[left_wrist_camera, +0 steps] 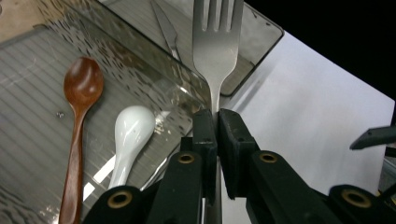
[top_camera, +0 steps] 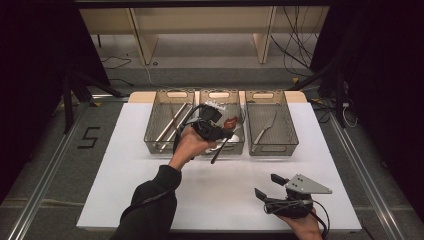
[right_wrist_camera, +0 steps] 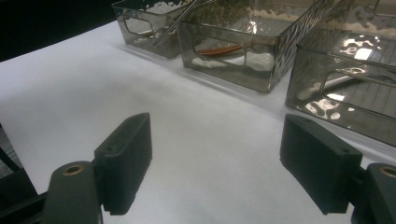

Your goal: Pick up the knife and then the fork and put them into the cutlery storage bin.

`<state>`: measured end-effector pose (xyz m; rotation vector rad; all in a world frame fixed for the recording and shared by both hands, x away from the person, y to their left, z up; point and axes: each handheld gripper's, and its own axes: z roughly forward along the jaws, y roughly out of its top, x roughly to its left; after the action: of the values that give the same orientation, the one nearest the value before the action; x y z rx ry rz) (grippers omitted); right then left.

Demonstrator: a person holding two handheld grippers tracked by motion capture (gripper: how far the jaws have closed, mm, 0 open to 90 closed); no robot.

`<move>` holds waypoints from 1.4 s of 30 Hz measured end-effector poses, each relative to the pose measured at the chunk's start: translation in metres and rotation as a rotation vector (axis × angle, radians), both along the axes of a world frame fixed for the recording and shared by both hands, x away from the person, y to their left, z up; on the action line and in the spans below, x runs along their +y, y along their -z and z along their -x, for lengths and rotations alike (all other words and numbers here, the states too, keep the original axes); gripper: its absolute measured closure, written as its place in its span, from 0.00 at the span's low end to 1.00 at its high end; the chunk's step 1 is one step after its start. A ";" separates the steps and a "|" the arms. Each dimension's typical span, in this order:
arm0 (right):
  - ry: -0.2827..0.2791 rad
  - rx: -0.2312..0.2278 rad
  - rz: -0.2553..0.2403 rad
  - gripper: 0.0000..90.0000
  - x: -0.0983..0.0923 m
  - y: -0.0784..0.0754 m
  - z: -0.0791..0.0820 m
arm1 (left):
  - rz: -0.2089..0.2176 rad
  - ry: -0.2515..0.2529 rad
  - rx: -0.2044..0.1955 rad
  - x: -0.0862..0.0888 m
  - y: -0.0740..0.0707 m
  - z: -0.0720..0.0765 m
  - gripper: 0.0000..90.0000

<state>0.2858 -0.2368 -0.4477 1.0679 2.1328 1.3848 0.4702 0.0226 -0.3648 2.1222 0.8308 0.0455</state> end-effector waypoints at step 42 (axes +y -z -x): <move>-0.010 0.006 -0.010 0.29 0.000 0.001 0.000 | 0.075 -0.018 -0.011 -0.078 -0.023 -0.048 0.94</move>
<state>0.2862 -0.2371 -0.4483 1.0671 2.1405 1.4004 0.5179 -0.0549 -0.3415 2.0424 0.8321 0.0347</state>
